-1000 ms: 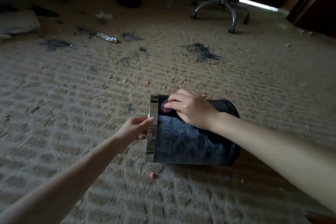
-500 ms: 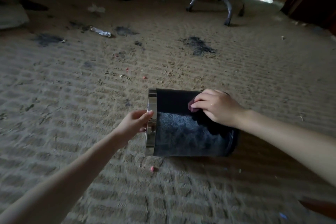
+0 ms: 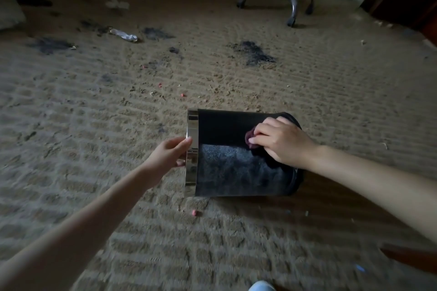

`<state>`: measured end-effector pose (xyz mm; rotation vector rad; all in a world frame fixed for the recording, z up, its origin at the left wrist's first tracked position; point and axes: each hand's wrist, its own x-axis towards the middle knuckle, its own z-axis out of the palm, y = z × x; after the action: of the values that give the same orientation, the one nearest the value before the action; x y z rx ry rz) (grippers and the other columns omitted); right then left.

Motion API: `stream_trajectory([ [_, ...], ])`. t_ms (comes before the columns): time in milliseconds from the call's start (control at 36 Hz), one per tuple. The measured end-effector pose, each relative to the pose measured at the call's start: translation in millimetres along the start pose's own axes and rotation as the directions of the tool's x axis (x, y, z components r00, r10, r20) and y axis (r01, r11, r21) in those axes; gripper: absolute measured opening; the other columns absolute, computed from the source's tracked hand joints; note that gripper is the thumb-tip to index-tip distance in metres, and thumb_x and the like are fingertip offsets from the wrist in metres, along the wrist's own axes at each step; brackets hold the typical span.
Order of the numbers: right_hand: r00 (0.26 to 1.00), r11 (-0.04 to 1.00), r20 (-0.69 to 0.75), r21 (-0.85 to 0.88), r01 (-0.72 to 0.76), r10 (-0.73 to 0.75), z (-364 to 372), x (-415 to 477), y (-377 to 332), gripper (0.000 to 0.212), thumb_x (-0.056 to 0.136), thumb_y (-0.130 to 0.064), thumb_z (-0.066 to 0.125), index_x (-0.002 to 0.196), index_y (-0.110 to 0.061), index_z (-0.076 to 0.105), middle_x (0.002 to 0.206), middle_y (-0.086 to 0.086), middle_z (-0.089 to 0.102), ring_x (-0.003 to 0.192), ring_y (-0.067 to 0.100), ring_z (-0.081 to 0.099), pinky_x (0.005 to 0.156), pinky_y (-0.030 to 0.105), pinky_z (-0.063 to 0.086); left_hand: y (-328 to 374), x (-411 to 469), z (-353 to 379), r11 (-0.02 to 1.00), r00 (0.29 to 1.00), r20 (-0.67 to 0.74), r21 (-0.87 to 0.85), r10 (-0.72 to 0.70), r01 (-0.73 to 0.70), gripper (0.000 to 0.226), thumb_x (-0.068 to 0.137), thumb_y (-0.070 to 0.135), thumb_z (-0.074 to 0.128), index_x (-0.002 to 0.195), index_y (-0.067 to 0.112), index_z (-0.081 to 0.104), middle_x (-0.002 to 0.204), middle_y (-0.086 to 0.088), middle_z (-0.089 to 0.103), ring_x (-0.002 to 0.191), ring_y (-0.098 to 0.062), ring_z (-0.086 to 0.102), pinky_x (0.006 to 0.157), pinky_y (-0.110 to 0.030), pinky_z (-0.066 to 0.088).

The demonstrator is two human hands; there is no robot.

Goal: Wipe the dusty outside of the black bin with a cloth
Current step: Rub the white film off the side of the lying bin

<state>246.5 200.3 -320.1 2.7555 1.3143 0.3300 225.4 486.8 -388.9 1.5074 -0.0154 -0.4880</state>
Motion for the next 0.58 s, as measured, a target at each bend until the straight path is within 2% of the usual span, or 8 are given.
stream_trajectory([
  [83,0.998,0.999,-0.058,0.037,0.006,-0.003,-2.8,16.9,-9.4,0.029,0.069,0.003,0.071,0.092,-0.013,0.073,0.089,0.003,0.066,0.082,0.027,0.06,0.066,0.034,0.046,0.6,-0.2,1.4,1.0,1.0,-0.005,-0.024,-0.008,0.008,0.033,0.094,0.032,0.043,0.108,0.01,0.063,0.085,0.0,0.067,0.074,-0.008,0.061,0.068,-0.022,0.047],
  [167,0.988,0.993,-0.129,0.068,0.093,-0.084,0.7,53.1,-35.8,0.026,0.072,0.001,0.066,0.094,-0.012,0.072,0.093,0.005,0.067,0.085,0.027,0.06,0.069,0.035,0.047,3.2,-2.7,2.6,0.999,1.0,-0.001,-0.027,-0.016,0.016,0.039,0.088,0.039,0.046,0.107,0.011,0.063,0.086,-0.002,0.065,0.075,-0.013,0.057,0.065,-0.02,0.045],
  [222,0.981,0.988,-0.142,0.065,0.141,-0.131,10.5,74.9,-53.5,0.02,0.081,-0.005,0.054,0.088,-0.011,0.072,0.09,0.006,0.066,0.082,0.028,0.059,0.067,0.035,0.046,2.1,-1.9,2.8,0.999,0.999,-0.015,-0.027,-0.028,0.028,0.04,0.088,0.04,0.047,0.107,0.009,0.063,0.087,-0.004,0.062,0.077,-0.017,0.052,0.064,-0.02,0.043],
  [306,0.984,0.989,-0.107,0.027,0.148,-0.144,17.7,83.6,-65.0,0.028,0.086,-0.009,0.041,0.083,-0.009,0.069,0.087,0.007,0.063,0.081,0.029,0.057,0.064,0.039,0.044,3.1,-1.4,0.8,0.999,0.999,-0.042,-0.032,-0.023,0.022,0.034,0.093,0.034,0.046,0.106,0.009,0.063,0.088,-0.007,0.061,0.08,-0.02,0.05,0.063,-0.02,0.044],
  [389,0.984,0.99,-0.11,0.015,0.141,-0.139,20.4,58.0,-54.2,0.016,0.081,-0.003,0.057,0.089,-0.008,0.07,0.092,0.008,0.064,0.082,0.029,0.057,0.065,0.036,0.044,0.4,-0.8,0.0,1.0,1.0,-0.021,0.008,-0.013,0.013,0.039,0.093,0.034,0.044,0.112,0.004,0.061,0.099,-0.018,0.064,0.089,-0.025,0.056,0.071,-0.022,0.049],
  [472,0.991,0.994,-0.079,0.008,0.11,-0.109,16.0,21.3,-33.1,0.022,0.075,0.0,0.067,0.095,-0.009,0.07,0.094,0.008,0.064,0.084,0.029,0.058,0.067,0.037,0.044,0.6,-1.7,1.1,1.0,1.0,-0.025,0.027,0.0,0.001,0.037,0.096,0.032,0.041,0.114,0.005,0.06,0.107,-0.021,0.064,0.091,-0.024,0.058,0.068,-0.018,0.051],
  [583,1.0,1.0,-0.003,-0.001,0.022,-0.022,5.5,-14.7,-1.0,0.028,0.07,0.001,0.072,0.095,-0.012,0.071,0.09,0.005,0.064,0.083,0.027,0.059,0.066,0.035,0.044,4.1,-3.4,4.4,1.0,1.0,-0.027,0.028,0.0,0.001,0.036,0.097,0.032,0.04,0.112,0.007,0.061,0.103,-0.019,0.063,0.087,-0.023,0.056,0.065,-0.018,0.048],
])
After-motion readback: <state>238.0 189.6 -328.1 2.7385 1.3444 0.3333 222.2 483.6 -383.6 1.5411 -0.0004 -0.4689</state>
